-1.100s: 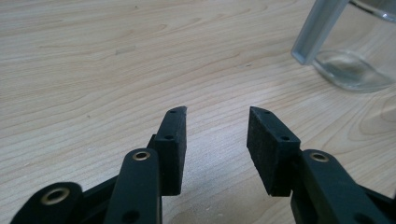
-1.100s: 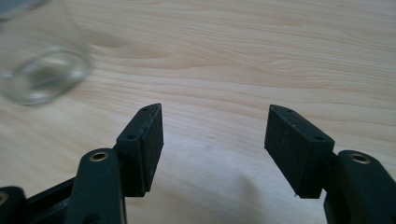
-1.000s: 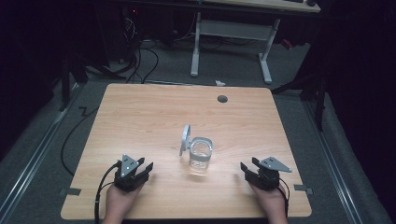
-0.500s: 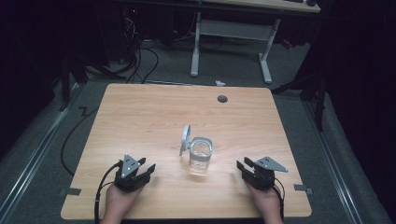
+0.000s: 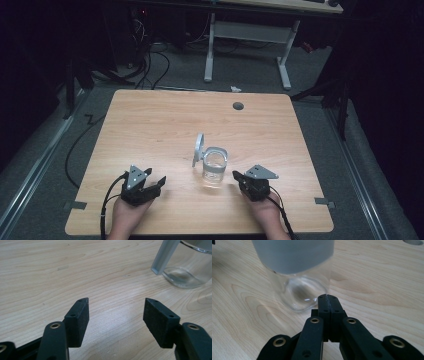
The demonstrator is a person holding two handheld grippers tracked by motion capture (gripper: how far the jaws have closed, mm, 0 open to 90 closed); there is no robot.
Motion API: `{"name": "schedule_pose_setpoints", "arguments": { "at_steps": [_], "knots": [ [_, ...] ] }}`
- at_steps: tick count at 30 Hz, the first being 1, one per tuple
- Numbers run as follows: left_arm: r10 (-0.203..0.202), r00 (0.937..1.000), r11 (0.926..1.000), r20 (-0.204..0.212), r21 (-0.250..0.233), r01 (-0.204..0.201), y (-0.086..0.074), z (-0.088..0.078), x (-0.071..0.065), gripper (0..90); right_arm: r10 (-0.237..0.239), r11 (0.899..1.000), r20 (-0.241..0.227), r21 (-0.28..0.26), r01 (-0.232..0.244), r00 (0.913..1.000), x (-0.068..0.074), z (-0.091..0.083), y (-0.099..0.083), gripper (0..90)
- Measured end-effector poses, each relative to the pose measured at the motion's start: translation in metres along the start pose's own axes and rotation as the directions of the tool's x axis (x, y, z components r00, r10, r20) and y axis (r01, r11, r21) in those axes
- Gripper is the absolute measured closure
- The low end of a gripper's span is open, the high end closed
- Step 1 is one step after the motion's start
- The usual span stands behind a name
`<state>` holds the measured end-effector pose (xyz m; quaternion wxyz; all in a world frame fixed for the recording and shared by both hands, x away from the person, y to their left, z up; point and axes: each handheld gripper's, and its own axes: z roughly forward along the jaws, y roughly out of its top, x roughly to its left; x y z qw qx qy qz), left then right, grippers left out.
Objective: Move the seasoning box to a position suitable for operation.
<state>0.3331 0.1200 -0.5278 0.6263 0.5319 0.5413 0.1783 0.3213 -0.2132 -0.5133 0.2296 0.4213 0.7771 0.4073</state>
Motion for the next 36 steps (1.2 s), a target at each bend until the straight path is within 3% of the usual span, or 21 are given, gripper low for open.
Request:
{"name": "schedule_pose_setpoints", "arguments": {
  "at_steps": [6, 18, 32, 36],
  "knots": [
    [-0.003, 1.0, 1.0, 0.004, 0.005, 0.003, -0.001, 0.001, 0.001, 40.1, 0.006, 1.0, 0.012, 0.0, -0.006, 0.9999, 0.002, 0.01, 0.004, 90.0],
    [-0.002, 1.0, 1.0, 0.008, 0.001, 0.002, 0.0, 0.001, 0.0, 40.7, -0.039, 0.999, 0.004, -0.006, 0.039, 0.9993, 0.017, 0.013, 0.007, 90.0],
    [0.004, 0.9999, 1.0, 0.014, 0.007, -0.004, 0.0, 0.0, -0.001, 41.4, -0.072, 0.997, -0.078, -0.018, 0.071, 0.9943, 0.045, 0.024, 0.013, 90.0],
    [0.0, 0.9999, 1.0, 0.011, 0.002, 0.0, 0.001, 0.0, 0.0, 41.4, -0.069, 0.998, -0.065, -0.001, 0.069, 0.9955, 0.04, 0.023, 0.013, 90.0]
  ]
}}
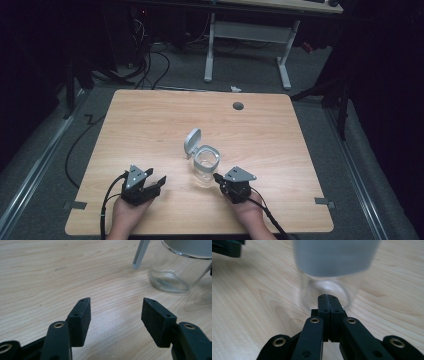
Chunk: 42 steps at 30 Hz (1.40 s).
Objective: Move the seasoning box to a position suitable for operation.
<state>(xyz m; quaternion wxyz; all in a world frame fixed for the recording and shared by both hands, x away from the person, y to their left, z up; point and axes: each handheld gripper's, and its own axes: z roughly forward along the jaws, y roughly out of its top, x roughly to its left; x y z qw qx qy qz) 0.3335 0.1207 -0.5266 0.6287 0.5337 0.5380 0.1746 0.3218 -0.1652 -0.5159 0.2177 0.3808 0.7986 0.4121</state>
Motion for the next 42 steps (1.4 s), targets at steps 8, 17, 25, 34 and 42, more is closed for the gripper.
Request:
{"name": "schedule_pose_setpoints", "arguments": {
  "at_steps": [8, 17, 25, 34, 42],
  "knots": [
    [-0.015, 0.9999, 0.9999, -0.001, -0.007, 0.015, 0.002, -0.001, 0.001, 41.9, 0.076, 0.997, 0.073, -0.002, -0.076, 0.9945, -0.037, 0.01, 0.006, 90.0],
    [-0.028, 0.9995, 0.9995, -0.01, -0.01, 0.028, 0.002, -0.001, 0.003, 42.4, 0.094, 0.996, 0.079, -0.006, -0.094, 0.9925, -0.048, 0.033, 0.021, 90.0],
    [-0.03, 0.9995, 0.9995, -0.009, -0.008, 0.029, 0.001, -0.001, 0.003, 43.0, 0.075, 0.997, 0.055, -0.019, -0.074, 0.9957, -0.039, 0.03, 0.019, 90.0],
    [-0.023, 0.9997, 0.9997, -0.006, -0.002, 0.023, 0.0, 0.0, 0.0, 43.3, 0.03, 0.999, 0.019, -0.032, -0.03, 0.9994, -0.019, 0.018, 0.012, 90.0],
    [-0.026, 0.9996, 0.9997, -0.007, -0.002, 0.026, 0.0, 0.0, 0.001, 44.2, 0.068, 0.997, 0.037, -0.035, -0.067, 0.997, -0.029, 0.026, 0.017, 90.0]
  ]
}}
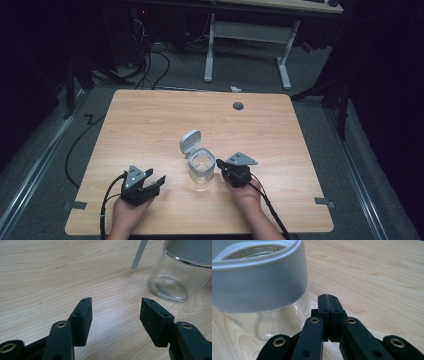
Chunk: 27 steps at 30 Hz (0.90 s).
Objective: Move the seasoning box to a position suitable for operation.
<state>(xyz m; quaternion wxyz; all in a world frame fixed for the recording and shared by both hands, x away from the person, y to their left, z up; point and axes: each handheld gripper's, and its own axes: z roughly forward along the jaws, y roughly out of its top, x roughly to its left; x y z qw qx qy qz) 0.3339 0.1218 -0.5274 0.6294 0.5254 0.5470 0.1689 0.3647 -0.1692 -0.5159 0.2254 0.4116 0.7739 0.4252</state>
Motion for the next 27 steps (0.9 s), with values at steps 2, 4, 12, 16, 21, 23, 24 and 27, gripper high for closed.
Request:
{"name": "schedule_pose_setpoints", "arguments": {
  "at_steps": [2, 4, 12, 16, 21, 23, 24, 27],
  "knots": [
    [0.002, 1.0, 1.0, 0.0, -0.001, -0.002, 0.0, 0.0, 0.001, 45.3, -0.007, 1.0, -0.007, -0.005, 0.007, 1.0, 0.002, 0.0, 0.001, 90.0],
    [-0.001, 1.0, 1.0, 0.001, 0.0, 0.001, 0.0, 0.0, 0.001, 46.6, -0.017, 1.0, -0.012, -0.003, 0.017, 0.9998, 0.005, -0.002, 0.001, 90.0],
    [0.015, 0.9999, 0.9999, -0.001, -0.001, -0.015, -0.002, 0.001, -0.001, 46.9, -0.033, 0.999, -0.03, -0.008, 0.033, 0.999, 0.019, -0.011, -0.008, 90.0],
    [0.016, 0.9999, 0.9999, 0.0, 0.004, -0.016, -0.003, 0.002, -0.002, 46.9, -0.032, 0.999, -0.044, -0.015, 0.031, 0.9985, 0.028, -0.016, -0.014, 90.0],
    [0.017, 0.9998, 0.9998, 0.004, 0.009, -0.017, -0.004, 0.002, -0.003, 47.1, -0.04, 0.999, -0.064, -0.014, 0.039, 0.9972, 0.041, -0.021, -0.019, 90.0],
    [0.017, 0.9998, 0.9998, 0.006, 0.01, -0.017, -0.004, 0.002, -0.003, 47.1, -0.04, 0.999, -0.068, -0.014, 0.04, 0.9969, 0.043, -0.021, -0.02, 89.9],
    [0.017, 0.9998, 0.9998, 0.007, 0.011, -0.017, -0.004, 0.002, -0.004, 47.2, -0.044, 0.999, -0.069, -0.014, 0.043, 0.9967, 0.045, -0.022, -0.021, 89.9],
    [0.018, 0.9998, 0.9997, 0.008, 0.014, -0.019, -0.005, 0.003, -0.004, 47.2, -0.05, 0.999, -0.074, -0.013, 0.049, 0.996, 0.047, -0.022, -0.021, 89.9]
  ]
}}
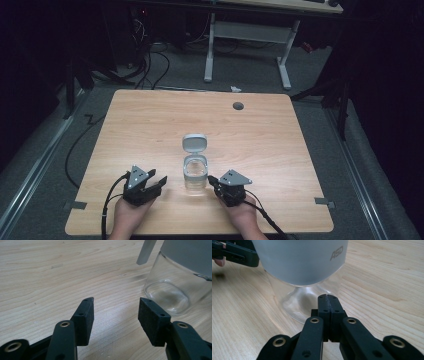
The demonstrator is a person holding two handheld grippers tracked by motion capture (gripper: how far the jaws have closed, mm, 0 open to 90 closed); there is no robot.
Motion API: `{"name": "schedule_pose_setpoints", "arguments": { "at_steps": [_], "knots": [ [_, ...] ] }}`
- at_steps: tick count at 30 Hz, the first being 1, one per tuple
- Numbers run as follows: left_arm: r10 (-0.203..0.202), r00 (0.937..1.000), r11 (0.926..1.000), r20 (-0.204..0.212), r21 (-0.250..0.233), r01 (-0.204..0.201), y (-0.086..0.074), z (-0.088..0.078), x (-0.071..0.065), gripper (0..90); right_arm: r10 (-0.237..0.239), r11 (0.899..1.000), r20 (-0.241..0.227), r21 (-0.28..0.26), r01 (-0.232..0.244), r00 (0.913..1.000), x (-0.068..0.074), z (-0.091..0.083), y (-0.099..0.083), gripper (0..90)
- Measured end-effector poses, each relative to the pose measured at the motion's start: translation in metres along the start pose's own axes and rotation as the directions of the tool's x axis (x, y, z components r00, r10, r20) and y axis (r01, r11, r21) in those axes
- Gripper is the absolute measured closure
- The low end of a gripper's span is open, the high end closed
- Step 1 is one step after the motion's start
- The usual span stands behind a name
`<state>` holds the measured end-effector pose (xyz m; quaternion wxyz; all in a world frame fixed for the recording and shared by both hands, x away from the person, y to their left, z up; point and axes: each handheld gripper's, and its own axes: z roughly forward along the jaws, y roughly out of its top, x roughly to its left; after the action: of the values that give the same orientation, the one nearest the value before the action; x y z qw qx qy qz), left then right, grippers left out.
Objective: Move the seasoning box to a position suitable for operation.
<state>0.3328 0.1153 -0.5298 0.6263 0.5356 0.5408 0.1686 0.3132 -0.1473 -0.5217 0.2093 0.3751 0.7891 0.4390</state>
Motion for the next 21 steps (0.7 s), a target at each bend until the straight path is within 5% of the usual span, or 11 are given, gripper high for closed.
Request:
{"name": "schedule_pose_setpoints", "arguments": {
  "at_steps": [12, 21],
  "knots": [
    [0.006, 1.0, 1.0, 0.006, 0.004, -0.006, -0.001, 0.0, -0.002, 47.1, -0.011, 1.0, -0.008, -0.003, 0.011, 0.9999, 0.004, -0.004, 0.0, 89.4],
    [-0.001, 0.9981, 0.9999, 0.061, 0.012, 0.0, -0.006, -0.004, -0.017, 46.8, 0.038, 0.999, 0.042, -0.021, -0.037, 0.9984, -0.021, -0.011, 0.008, 90.0]
  ]
}}
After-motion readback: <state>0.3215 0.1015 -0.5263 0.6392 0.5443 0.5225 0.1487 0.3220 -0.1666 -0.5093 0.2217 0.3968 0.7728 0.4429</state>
